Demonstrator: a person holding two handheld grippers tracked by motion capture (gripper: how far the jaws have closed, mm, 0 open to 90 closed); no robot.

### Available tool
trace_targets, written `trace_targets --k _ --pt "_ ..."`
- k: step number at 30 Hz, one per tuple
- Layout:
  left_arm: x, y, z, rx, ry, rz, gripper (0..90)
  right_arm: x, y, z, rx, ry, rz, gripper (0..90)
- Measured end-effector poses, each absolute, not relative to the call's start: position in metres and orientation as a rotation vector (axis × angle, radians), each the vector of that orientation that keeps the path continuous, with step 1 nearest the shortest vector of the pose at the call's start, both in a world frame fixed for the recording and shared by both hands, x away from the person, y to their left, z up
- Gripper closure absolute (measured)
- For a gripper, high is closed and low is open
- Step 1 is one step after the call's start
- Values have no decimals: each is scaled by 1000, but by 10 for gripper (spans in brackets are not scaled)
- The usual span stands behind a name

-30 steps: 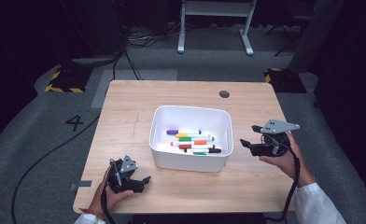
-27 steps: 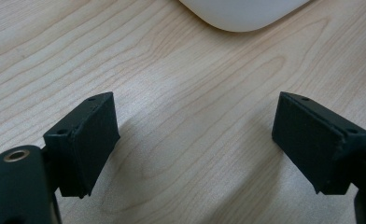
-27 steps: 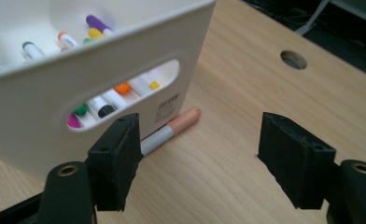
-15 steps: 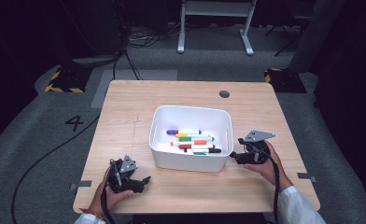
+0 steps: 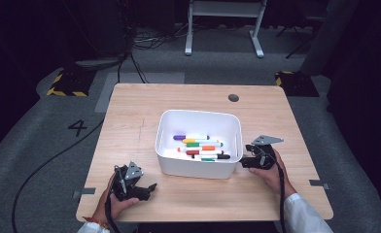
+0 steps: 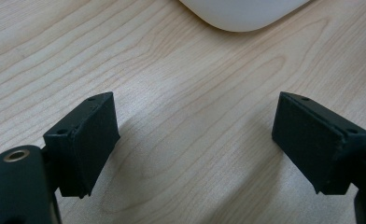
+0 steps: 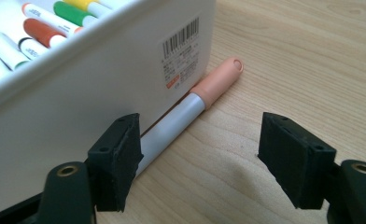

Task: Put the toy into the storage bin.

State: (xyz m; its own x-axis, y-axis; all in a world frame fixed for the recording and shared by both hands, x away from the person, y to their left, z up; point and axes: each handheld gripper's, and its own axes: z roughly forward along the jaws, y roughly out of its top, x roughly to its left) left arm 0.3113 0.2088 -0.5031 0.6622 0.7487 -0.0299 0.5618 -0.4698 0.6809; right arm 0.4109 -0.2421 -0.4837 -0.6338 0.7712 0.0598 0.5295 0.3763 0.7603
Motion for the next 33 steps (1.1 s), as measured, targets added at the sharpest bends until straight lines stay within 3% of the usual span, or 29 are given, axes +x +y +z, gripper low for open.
trace_targets --k 19,33 --pt "311 209 -503 2203 1010 361 147 408 -235 -494 1149 2340 985 296" --pt "311 209 -503 2202 1009 360 147 377 -235 -492 927 2496 1027 292"
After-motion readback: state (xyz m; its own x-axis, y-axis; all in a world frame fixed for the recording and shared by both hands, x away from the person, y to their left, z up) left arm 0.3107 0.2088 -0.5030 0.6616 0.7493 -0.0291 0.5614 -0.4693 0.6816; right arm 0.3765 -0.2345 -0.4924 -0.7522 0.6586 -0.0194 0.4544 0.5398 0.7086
